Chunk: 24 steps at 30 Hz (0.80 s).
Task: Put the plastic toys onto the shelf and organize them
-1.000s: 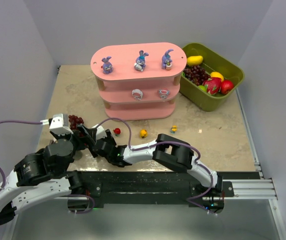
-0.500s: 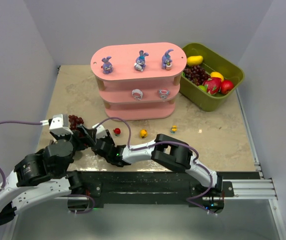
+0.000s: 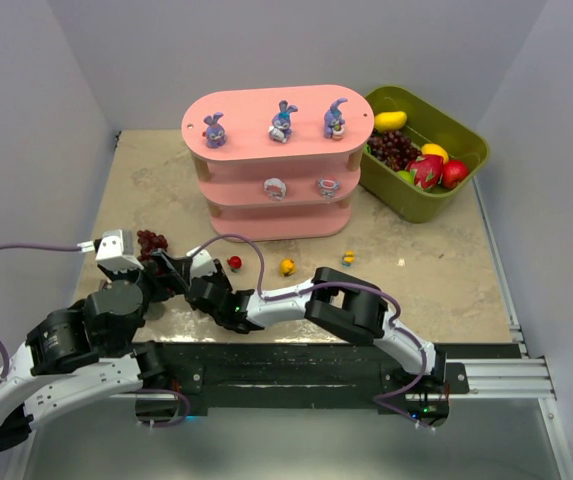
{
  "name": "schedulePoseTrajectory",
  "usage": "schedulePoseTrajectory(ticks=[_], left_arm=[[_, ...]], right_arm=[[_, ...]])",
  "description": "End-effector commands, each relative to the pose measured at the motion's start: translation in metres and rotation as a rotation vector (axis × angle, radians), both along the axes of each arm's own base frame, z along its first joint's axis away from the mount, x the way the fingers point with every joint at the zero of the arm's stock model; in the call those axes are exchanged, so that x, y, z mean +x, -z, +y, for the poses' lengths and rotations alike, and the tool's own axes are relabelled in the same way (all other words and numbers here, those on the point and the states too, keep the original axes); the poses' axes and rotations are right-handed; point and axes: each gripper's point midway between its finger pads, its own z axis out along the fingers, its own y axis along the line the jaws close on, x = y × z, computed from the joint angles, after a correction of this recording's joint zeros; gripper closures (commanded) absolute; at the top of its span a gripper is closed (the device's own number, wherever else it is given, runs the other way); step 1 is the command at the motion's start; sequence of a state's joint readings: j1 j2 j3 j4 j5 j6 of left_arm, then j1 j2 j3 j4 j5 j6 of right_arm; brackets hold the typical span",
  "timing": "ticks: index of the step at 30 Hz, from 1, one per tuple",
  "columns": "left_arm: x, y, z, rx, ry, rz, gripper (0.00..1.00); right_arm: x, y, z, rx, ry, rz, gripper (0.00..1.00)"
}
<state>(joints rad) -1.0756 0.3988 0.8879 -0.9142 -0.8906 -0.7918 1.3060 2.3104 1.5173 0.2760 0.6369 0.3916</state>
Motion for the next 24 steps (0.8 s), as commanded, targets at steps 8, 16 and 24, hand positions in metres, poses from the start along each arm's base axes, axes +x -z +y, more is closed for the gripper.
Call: schedulePoseTrajectory(ticks=[8, 16, 24], left_arm=[[0.002, -0.011, 0.004, -0.025, -0.026, -0.031, 0.13], [0.003, -0.015, 0.006, -0.027, -0.032, -0.040, 0.13], [0.003, -0.017, 0.007, -0.022, -0.033, -0.047, 0.13]], right_arm=[[0.011, -0.030, 0.022, 0.123, 0.026, -0.033, 0.22], [0.027, -0.035, 0.038, 0.199, 0.076, -0.024, 0.28], [0.046, -0.016, 0.034, 0.187, 0.145, -0.030, 0.27]])
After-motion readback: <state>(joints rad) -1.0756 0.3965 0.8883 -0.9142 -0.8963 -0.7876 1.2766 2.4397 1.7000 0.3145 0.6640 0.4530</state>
